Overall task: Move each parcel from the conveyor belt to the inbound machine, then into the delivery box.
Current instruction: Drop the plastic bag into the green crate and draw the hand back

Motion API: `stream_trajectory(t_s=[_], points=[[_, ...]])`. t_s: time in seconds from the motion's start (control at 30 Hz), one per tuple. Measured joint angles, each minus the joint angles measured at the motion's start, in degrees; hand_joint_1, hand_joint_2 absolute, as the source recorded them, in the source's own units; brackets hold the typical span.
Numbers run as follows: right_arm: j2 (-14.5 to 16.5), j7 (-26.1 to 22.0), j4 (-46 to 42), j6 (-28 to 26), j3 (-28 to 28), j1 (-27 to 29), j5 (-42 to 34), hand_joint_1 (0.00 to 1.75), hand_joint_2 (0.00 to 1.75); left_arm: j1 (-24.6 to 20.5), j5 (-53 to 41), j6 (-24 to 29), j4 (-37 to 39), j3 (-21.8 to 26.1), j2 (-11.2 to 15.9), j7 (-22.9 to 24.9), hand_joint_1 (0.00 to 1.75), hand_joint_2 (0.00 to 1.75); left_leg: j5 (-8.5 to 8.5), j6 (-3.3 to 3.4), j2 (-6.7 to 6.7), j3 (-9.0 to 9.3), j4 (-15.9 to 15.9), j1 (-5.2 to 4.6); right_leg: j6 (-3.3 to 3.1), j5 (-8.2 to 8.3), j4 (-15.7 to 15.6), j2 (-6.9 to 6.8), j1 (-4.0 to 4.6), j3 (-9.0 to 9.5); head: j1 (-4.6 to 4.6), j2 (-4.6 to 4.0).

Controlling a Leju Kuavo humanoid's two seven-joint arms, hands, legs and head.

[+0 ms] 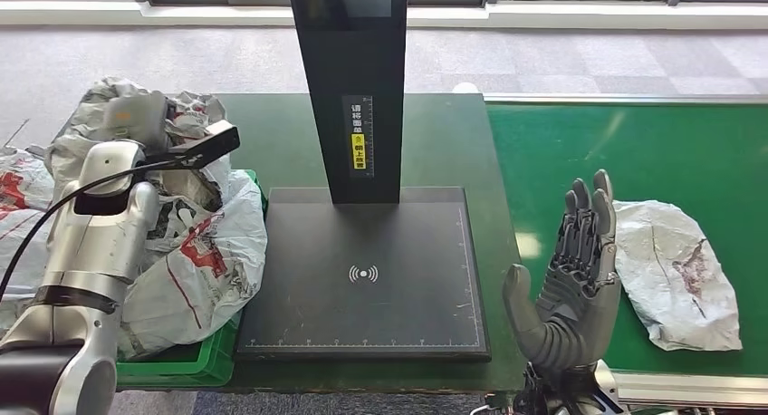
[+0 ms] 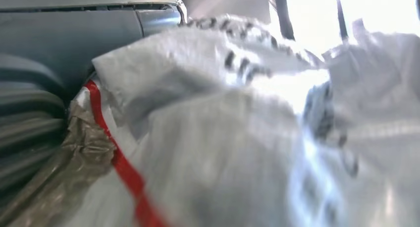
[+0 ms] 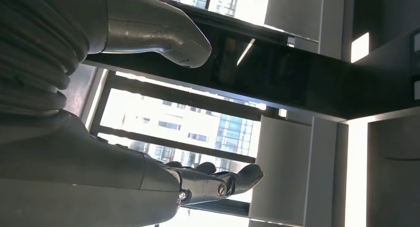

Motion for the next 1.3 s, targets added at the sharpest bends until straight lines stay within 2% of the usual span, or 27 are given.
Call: stream_trajectory(t_s=[0.13, 0.3, 0.57, 0.7, 0.9, 1.0, 1.03, 1.1, 1.13, 1.23, 1.3], points=[[0.0, 0.0, 0.9, 0.7, 0.0, -1.0, 0.1, 0.00, 1.75, -1.3, 0.0, -2.8, 10.2, -3.2, 1.2, -3.1, 1.75, 1.75, -0.01, -0.01, 0.27, -0.01, 0.0, -0.01, -0.01, 0.04, 0.0, 0.27, 0.01, -0.11, 0.00, 0.00], [0.0, 0.0, 2.1, 0.7, 0.0, -2.0, 0.1, 0.00, 1.75, -1.7, 0.0, -5.7, 17.3, -5.1, 3.3, -7.8, 1.75, 1.75, -0.02, -0.03, 0.26, -0.04, 0.0, 0.02, -0.04, 0.02, 0.0, 0.30, 0.04, -0.14, 0.00, 0.00], [0.0, 0.1, 3.6, 0.5, 0.0, -3.0, -0.9, 0.00, 1.75, -2.5, 0.0, -10.9, 22.9, -6.2, 7.3, -14.1, 1.75, 1.75, -0.01, -0.06, 0.31, -0.05, 0.0, 0.03, -0.08, -0.01, 0.0, 0.30, 0.12, -0.19, 0.00, 0.00], [0.0, 0.1, 4.5, 0.7, 0.0, -3.9, -1.2, 0.00, 1.75, -3.5, 0.0, -12.9, 24.8, -6.8, 8.5, -15.3, 1.75, 1.75, 0.02, -0.10, 0.28, -0.06, 0.0, 0.05, -0.09, 0.00, 0.0, 0.28, 0.12, -0.18, 0.00, 0.00], [0.0, 0.1, 5.4, 0.8, 0.0, -4.2, -1.2, 0.00, 1.75, -4.3, 0.0, -13.0, 26.6, -7.3, 9.1, -15.7, 1.75, 1.75, 0.02, -0.10, 0.26, -0.06, 0.0, 0.04, -0.13, 0.03, 0.0, 0.28, 0.12, -0.18, 0.00, 0.00], [0.0, 0.1, 5.6, 0.7, 0.0, -4.3, -1.2, 0.00, 1.75, -4.5, 0.0, -13.0, 27.2, -7.4, 9.3, -15.7, 0.44, 1.75, 0.02, -0.10, 0.25, -0.05, 0.0, 0.05, -0.13, 0.03, 0.0, 0.28, 0.12, -0.19, 0.00, 0.00], [0.0, 0.1, 5.7, 0.7, 0.0, -4.3, -1.2, 0.00, 1.75, -4.5, 0.0, -12.8, 27.3, -7.4, 9.3, -15.5, 0.00, 1.31, 0.02, -0.10, 0.25, -0.05, 0.0, 0.05, -0.13, 0.03, 0.0, 0.28, 0.12, -0.20, -0.01, 0.00], [0.0, 0.1, 5.7, 0.2, 0.0, -4.1, -0.9, 0.00, 1.75, -4.5, 0.0, -9.8, 27.5, -7.4, 9.0, -13.8, 0.00, 0.44, 0.03, -0.11, 0.25, -0.05, 0.0, 0.04, -0.14, 0.03, 0.0, 0.27, 0.12, -0.25, -0.01, 0.00], [0.0, 0.1, 5.7, -0.2, 0.0, -3.9, -0.6, 0.00, 1.75, -4.5, 0.1, -6.7, 27.4, -7.3, 8.5, -12.1, 0.00, 0.00, 0.04, -0.11, 0.21, -0.06, 0.0, 0.04, -0.13, 0.03, 0.0, 0.23, 0.12, -0.25, -0.01, 0.00], [0.0, 0.0, 5.6, -1.3, 0.0, -3.1, 0.4, 0.00, 1.75, -4.3, 0.6, 4.8, 26.0, -6.5, 5.8, -6.6, 0.00, 0.00, 0.06, -0.11, -0.09, -0.11, 0.0, 0.04, -0.13, 0.03, 0.0, -0.04, 0.12, -0.15, 0.00, 0.00], [0.1, 0.0, 5.5, -1.5, 0.0, -2.6, 1.0, 0.00, 1.75, -3.7, 1.3, 11.0, 23.5, -5.4, 4.1, -5.1, 0.00, 0.00, 0.07, -0.11, -0.13, -0.14, 0.0, 0.04, -0.13, 0.03, 0.0, -0.09, 0.10, -0.13, 0.01, 0.00]])
